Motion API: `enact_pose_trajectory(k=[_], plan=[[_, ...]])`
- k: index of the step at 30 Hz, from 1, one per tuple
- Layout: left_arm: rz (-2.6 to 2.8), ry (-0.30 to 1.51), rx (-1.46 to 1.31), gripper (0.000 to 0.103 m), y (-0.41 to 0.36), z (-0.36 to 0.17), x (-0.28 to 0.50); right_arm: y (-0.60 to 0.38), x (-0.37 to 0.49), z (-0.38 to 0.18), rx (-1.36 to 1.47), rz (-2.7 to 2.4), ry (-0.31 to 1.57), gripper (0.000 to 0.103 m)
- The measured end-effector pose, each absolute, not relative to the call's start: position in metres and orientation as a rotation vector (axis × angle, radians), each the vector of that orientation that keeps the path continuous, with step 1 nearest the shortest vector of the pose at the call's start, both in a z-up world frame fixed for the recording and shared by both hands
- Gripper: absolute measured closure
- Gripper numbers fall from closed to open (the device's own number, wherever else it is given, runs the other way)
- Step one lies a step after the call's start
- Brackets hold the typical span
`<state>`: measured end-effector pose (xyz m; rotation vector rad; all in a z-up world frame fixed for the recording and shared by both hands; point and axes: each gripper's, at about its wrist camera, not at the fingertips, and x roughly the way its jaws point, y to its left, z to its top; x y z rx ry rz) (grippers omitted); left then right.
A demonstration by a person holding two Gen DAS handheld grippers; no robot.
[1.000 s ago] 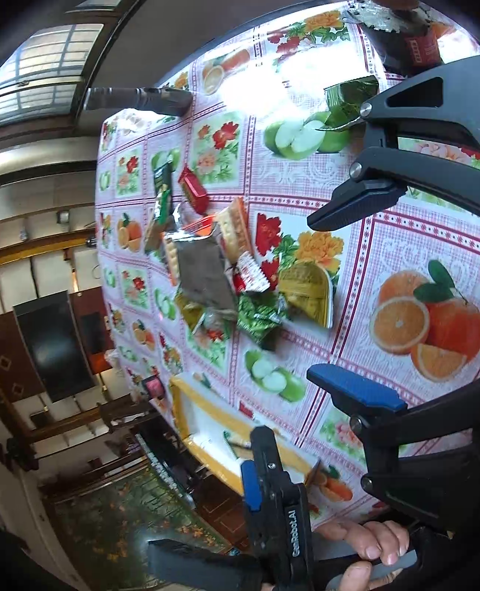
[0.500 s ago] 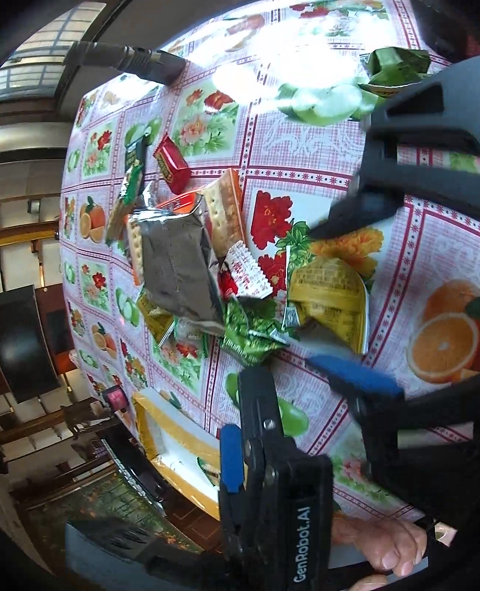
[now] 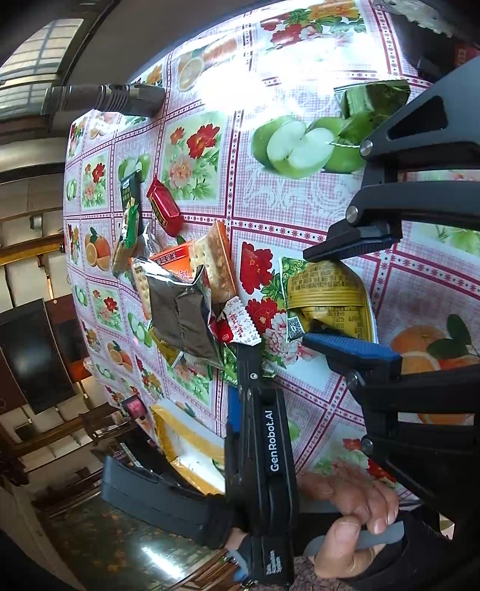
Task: Organize snacks
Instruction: 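Grasp the green 'Original' bag with the left tool while the right tool grasps the yellow-green bag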
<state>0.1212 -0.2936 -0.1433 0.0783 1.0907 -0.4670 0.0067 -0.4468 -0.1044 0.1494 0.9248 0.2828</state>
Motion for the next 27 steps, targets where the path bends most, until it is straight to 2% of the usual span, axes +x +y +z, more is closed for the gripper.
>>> enact_pose_trajectory(k=[15,27], plan=[[-0.321,0.915,0.091,0.061,-0.234,-0.082,0.064,-0.414,-0.007,-0.076,0.15,0.371,0.84,0.064],[-0.152,0.853,0.095,0.061,-0.177,-0.07,0.056,-0.382,-0.002,-0.056,0.159,0.471,0.788,0.064]])
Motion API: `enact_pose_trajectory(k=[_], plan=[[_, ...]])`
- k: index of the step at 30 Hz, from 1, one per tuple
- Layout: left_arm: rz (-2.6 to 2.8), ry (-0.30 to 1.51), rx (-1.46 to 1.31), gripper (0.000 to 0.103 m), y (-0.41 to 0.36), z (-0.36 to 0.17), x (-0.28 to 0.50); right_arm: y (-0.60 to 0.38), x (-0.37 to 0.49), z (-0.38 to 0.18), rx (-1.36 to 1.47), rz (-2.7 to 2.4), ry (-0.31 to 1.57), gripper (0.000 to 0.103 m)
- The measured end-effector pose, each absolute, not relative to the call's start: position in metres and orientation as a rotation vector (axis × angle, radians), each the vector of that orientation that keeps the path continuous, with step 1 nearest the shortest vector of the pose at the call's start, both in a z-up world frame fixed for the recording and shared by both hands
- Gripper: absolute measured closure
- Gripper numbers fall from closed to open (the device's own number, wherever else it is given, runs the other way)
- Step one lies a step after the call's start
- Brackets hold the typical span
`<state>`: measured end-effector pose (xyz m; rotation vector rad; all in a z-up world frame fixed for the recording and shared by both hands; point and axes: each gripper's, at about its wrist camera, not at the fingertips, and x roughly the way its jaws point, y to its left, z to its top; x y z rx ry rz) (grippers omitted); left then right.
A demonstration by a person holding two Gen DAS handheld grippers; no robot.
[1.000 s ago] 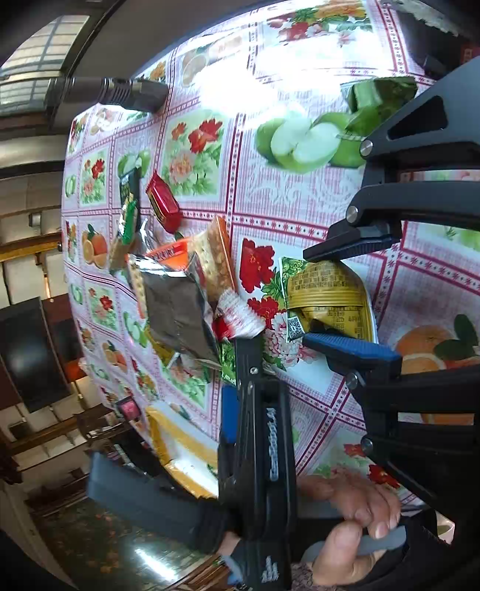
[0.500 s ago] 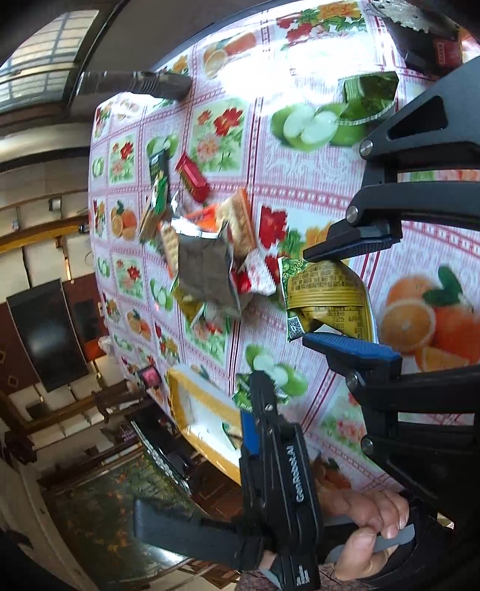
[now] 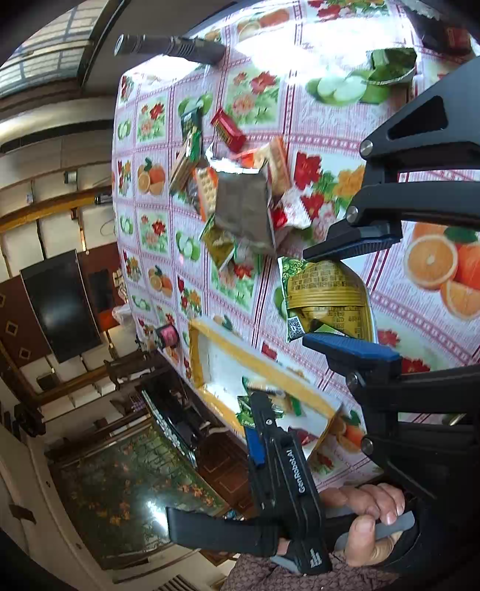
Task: Organize snacks
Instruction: 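Grasp the green 'Original' bag with the left tool while the right tool grasps the yellow-green bag, then release the green bag into the tray while the right tool releases the yellow-green bag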
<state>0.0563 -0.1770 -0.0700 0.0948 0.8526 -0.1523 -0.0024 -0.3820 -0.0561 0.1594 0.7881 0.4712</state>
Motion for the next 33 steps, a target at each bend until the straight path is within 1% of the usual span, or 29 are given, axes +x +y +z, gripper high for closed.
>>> enact_pose_trajectory(k=[14,33], plan=[[-0.061,0.853,0.045,0.061,-0.128,-0.074,0.053,-0.33,0.006,-0.046,0.129,0.591,0.774,0.064],[0.005,0.877,-0.009,0.061,-0.083,-0.085,0.057,-0.276,0.027,-0.045,0.083,0.689,0.79,0.064]])
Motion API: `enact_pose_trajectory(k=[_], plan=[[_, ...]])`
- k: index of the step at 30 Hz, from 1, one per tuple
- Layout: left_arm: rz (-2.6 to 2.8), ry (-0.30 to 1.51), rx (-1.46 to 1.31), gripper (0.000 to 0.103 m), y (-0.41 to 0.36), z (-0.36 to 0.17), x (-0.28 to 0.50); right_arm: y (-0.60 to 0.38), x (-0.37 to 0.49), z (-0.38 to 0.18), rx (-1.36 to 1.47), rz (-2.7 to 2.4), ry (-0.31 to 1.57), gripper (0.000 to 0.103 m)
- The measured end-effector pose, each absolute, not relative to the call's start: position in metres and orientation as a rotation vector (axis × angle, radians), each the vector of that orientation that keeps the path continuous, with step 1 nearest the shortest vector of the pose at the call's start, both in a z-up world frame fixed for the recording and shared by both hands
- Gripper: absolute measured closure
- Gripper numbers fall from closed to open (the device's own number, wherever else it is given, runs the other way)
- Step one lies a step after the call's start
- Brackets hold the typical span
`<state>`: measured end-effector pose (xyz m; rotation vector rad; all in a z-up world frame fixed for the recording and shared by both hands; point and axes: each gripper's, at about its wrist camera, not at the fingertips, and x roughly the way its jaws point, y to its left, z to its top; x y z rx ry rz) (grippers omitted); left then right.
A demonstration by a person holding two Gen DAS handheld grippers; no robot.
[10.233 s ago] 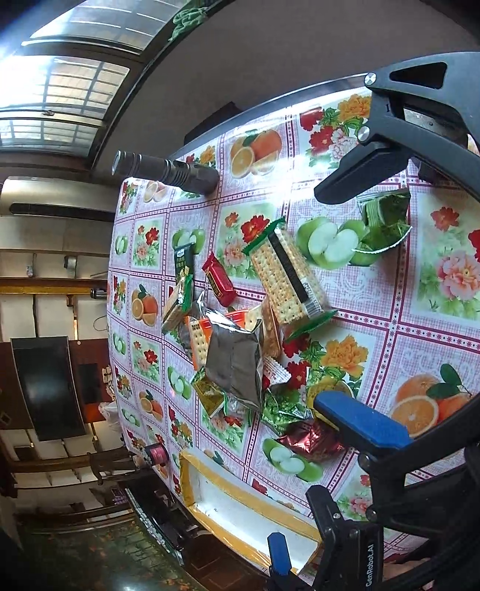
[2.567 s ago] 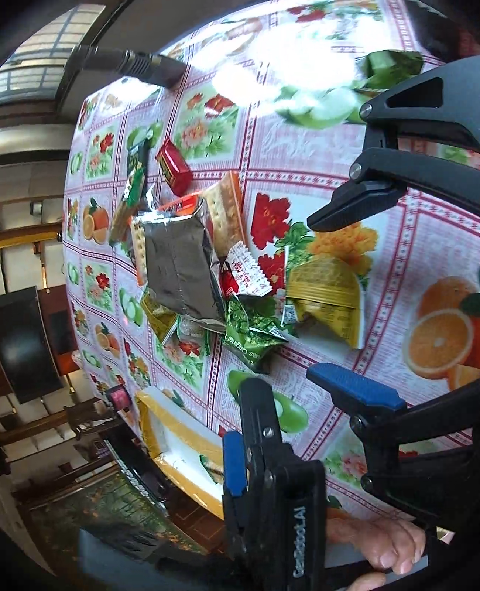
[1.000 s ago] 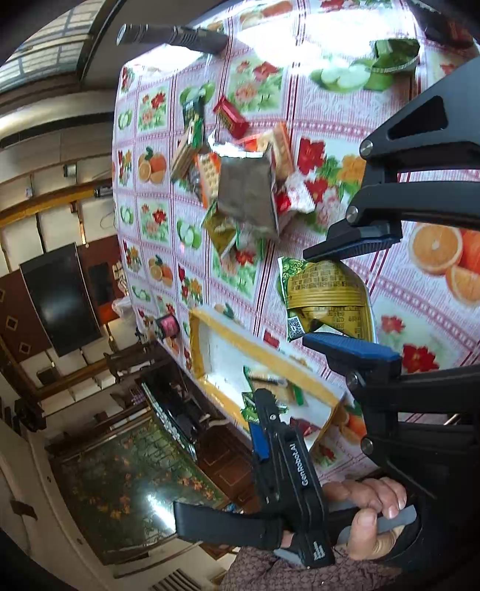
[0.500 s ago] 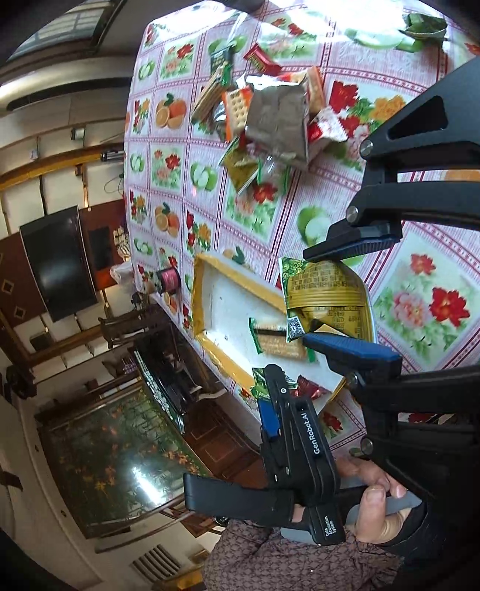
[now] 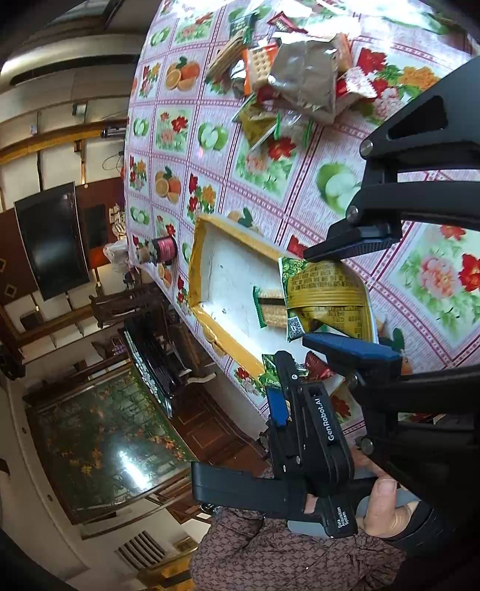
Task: Organize snacks
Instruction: 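Release the green bag into the tray while the right tool releases the yellow-green bag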
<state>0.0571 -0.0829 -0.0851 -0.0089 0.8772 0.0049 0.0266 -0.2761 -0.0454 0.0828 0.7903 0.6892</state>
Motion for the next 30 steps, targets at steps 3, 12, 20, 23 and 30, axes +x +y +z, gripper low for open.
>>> enact_pose_trajectory(k=[3,12,20,23,30], plan=[[0.012,0.881,-0.014,0.061,-0.077,-0.087,0.057,-0.268,0.032,-0.047,0.075,0.702,0.797,0.064],[0.03,0.904,-0.034,0.06,-0.063,-0.095,0.063,-0.247,0.051,-0.053,0.068,0.73,0.825,0.064],[0.027,0.953,-0.068,0.06,-0.053,-0.108,0.076,-0.226,0.082,-0.071,0.075,0.754,0.864,0.064],[0.025,0.969,-0.079,0.06,-0.053,-0.113,0.081,-0.214,0.095,-0.076,0.066,0.763,0.872,0.064],[0.045,0.991,-0.084,0.06,-0.049,-0.121,0.097,-0.191,0.121,-0.093,0.019,0.753,0.91,0.064]])
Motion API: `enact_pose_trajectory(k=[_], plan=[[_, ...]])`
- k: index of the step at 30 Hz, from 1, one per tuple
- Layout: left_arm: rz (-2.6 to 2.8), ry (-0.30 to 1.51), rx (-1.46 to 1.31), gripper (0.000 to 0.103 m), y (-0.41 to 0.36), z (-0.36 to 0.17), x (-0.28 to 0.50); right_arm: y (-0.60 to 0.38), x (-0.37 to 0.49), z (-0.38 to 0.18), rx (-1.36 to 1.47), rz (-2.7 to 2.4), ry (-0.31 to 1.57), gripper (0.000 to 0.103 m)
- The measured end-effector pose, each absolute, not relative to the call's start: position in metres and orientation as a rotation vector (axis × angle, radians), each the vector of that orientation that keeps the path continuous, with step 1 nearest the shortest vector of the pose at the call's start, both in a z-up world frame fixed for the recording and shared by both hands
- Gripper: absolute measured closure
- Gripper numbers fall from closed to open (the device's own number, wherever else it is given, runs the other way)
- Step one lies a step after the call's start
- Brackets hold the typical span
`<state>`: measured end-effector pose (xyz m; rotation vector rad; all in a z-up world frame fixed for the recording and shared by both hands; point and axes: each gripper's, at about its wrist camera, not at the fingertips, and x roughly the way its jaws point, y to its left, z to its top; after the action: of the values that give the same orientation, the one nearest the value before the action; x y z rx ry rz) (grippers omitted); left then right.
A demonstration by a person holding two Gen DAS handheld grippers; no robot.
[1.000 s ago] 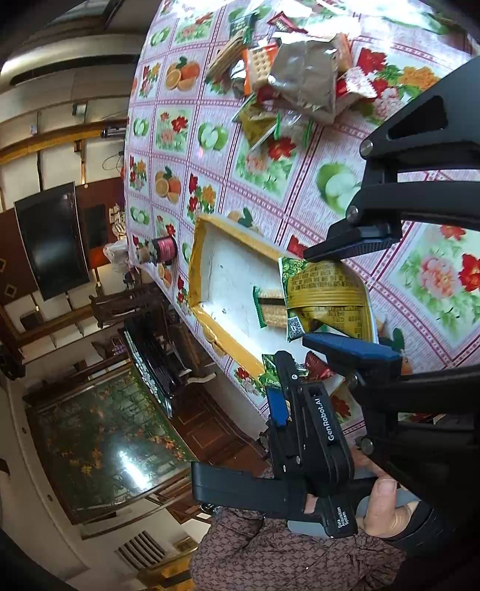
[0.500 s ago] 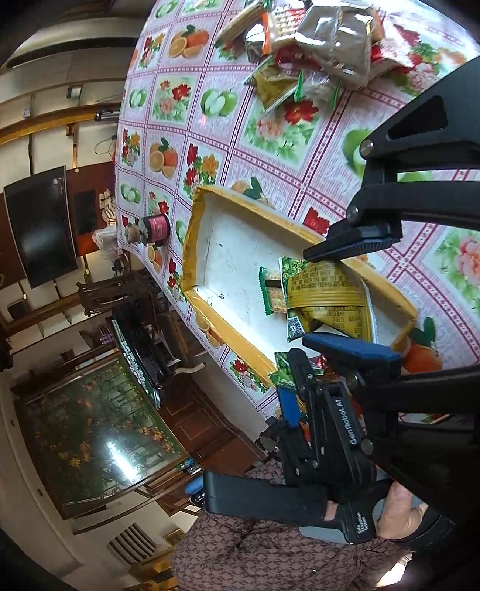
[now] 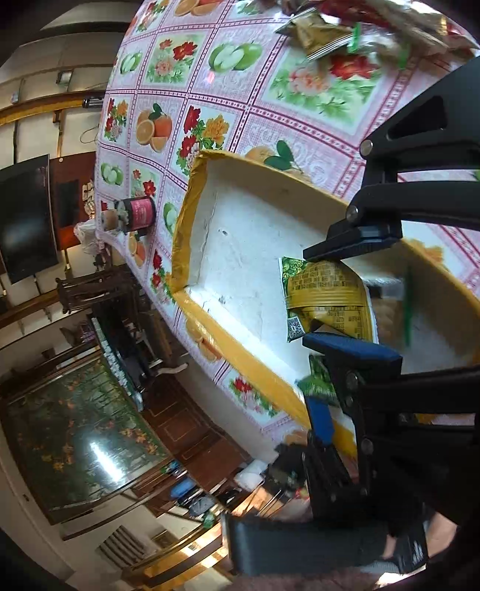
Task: Organize snacks
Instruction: 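Release the green bag into the tray while the right tool releases the yellow-green bag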
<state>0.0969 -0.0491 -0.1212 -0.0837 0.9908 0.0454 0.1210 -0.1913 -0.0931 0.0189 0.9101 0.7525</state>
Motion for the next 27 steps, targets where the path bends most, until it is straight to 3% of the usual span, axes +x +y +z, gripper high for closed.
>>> enact_pose_trajectory(k=[10,12,16,27], plan=[[0.054,1.031,-0.071,0.057,-0.05,-0.136,0.108,-0.186,0.132,-0.11,-0.005,0.722,0.93,0.062],[0.061,1.029,-0.069,0.054,-0.05,-0.135,0.107,-0.188,0.131,-0.107,-0.002,0.719,0.922,0.062],[0.07,1.012,-0.08,0.039,-0.048,-0.129,0.102,-0.197,0.124,-0.096,0.014,0.713,0.892,0.058],[0.066,0.94,-0.048,0.023,-0.064,-0.101,0.082,-0.264,0.086,-0.064,0.089,0.624,0.809,0.043]])
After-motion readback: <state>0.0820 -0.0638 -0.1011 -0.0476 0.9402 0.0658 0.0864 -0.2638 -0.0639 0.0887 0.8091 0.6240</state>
